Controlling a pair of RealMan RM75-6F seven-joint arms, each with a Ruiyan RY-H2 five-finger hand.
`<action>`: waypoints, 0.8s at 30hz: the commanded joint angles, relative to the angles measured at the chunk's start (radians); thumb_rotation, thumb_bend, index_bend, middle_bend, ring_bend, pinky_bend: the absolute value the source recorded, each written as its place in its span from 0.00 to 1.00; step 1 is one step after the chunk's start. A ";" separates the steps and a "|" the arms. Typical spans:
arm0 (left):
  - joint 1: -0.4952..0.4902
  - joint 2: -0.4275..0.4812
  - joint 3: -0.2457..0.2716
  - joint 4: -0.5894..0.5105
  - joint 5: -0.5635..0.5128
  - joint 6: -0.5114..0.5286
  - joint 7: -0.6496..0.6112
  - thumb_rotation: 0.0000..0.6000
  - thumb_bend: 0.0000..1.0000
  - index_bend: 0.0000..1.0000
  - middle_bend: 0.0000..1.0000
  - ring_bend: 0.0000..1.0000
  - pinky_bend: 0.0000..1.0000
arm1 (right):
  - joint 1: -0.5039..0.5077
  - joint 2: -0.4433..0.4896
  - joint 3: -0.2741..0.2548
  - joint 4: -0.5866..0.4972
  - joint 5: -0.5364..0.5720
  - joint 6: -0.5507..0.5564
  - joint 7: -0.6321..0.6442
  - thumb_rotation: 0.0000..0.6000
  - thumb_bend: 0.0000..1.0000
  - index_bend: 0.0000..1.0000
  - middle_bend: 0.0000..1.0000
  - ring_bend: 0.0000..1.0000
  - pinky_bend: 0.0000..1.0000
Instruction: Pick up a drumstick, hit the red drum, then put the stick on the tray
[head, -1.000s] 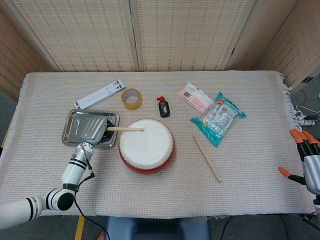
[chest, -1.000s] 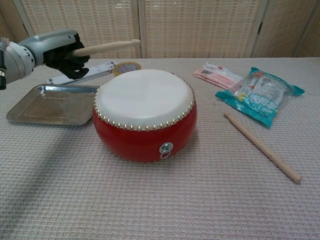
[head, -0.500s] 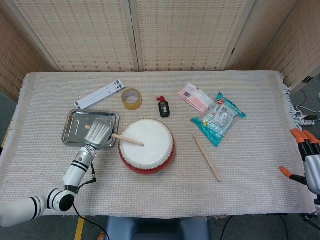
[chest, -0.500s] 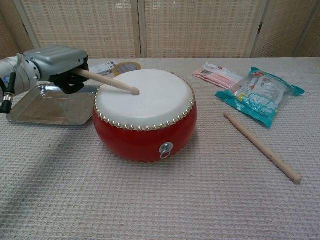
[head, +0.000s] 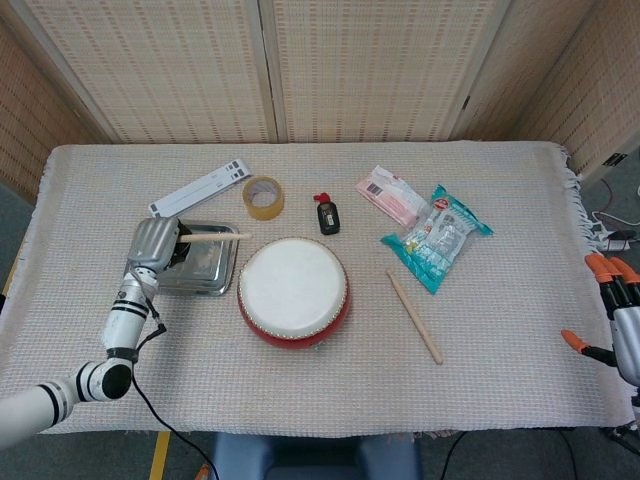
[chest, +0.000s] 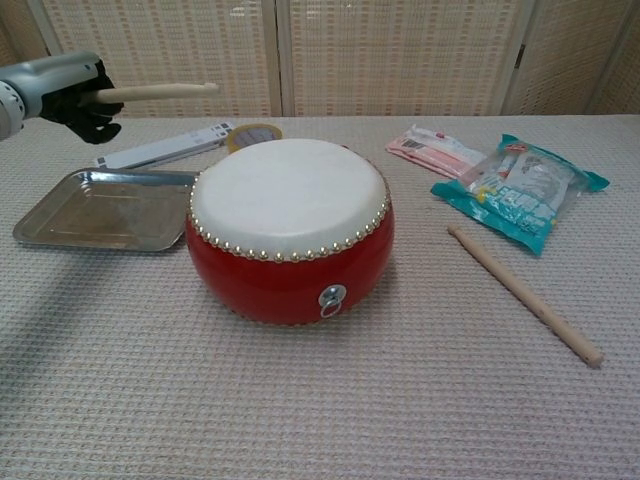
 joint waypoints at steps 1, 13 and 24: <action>-0.010 -0.044 0.012 0.157 -0.012 -0.079 -0.048 1.00 0.78 1.00 1.00 1.00 1.00 | 0.003 0.000 0.000 -0.001 0.002 -0.004 -0.002 1.00 0.09 0.05 0.09 0.05 0.20; -0.064 -0.169 0.075 0.481 0.128 -0.251 -0.187 1.00 0.78 1.00 1.00 0.97 1.00 | 0.011 -0.010 0.000 -0.012 0.011 -0.023 -0.020 1.00 0.09 0.05 0.09 0.05 0.20; -0.118 -0.249 0.076 0.669 0.144 -0.373 -0.206 1.00 0.77 0.90 0.87 0.82 0.94 | 0.007 -0.007 0.000 -0.022 0.022 -0.023 -0.033 1.00 0.09 0.05 0.09 0.05 0.20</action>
